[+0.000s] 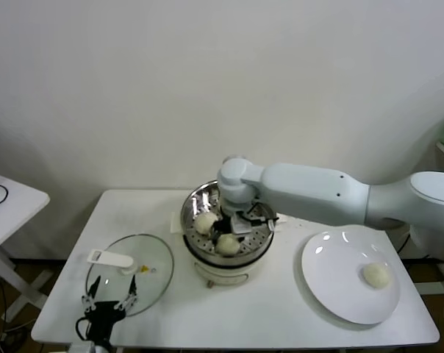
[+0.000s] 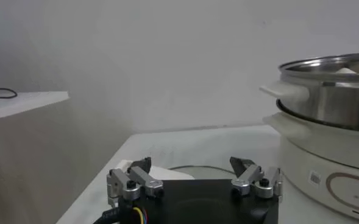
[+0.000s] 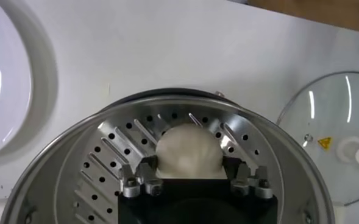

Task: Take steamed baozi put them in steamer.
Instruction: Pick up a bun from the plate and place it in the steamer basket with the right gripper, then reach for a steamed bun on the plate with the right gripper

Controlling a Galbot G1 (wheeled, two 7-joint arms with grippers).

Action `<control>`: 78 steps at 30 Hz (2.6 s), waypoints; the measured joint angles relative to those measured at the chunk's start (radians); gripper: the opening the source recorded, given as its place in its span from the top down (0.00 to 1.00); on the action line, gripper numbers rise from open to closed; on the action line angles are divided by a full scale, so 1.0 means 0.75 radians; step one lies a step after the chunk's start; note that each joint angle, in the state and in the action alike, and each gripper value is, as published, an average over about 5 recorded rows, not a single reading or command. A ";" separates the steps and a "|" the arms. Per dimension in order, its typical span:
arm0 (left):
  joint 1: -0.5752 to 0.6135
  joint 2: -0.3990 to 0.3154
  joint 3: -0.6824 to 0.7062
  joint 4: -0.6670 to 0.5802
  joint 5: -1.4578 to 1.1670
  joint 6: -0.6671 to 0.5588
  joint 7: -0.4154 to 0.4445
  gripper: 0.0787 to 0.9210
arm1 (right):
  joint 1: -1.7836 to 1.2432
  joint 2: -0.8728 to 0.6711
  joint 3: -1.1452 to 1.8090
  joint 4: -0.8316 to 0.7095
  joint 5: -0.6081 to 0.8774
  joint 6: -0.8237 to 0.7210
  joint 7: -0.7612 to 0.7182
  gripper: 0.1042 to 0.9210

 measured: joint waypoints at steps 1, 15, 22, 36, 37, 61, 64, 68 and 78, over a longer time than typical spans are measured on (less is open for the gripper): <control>0.000 0.000 0.000 0.001 0.000 0.000 0.000 0.12 | 0.000 -0.001 0.002 0.000 -0.001 0.002 0.001 0.17; -0.004 0.001 -0.001 0.000 -0.004 -0.001 0.000 0.12 | 0.056 -0.053 0.050 0.008 0.063 0.029 -0.017 0.12; -0.003 0.013 -0.001 -0.006 -0.013 -0.004 0.001 0.12 | 0.185 -0.153 0.030 0.019 0.223 -0.045 -0.034 0.12; -0.044 0.015 0.024 -0.048 -0.015 0.023 0.007 0.12 | 0.426 -0.598 -0.201 0.051 0.755 -0.562 0.009 0.12; -0.046 0.014 0.027 -0.048 -0.015 0.023 0.008 0.12 | 0.428 -0.636 -0.213 0.053 0.773 -0.591 0.014 0.12; -0.042 -0.008 0.052 -0.036 0.013 -0.017 0.058 0.12 | -0.413 -1.120 0.341 -0.102 0.544 -0.816 0.053 0.12; -0.041 -0.011 0.049 -0.034 0.015 -0.017 0.058 0.12 | -0.475 -1.110 0.387 -0.141 0.498 -0.817 0.043 0.12; -0.044 -0.012 0.043 -0.031 0.016 -0.017 0.057 0.12 | -0.529 -1.088 0.427 -0.192 0.443 -0.812 0.034 0.12; -0.044 -0.017 0.041 -0.025 0.027 -0.013 0.056 0.12 | -0.620 -1.030 0.474 -0.279 0.350 -0.802 0.031 0.12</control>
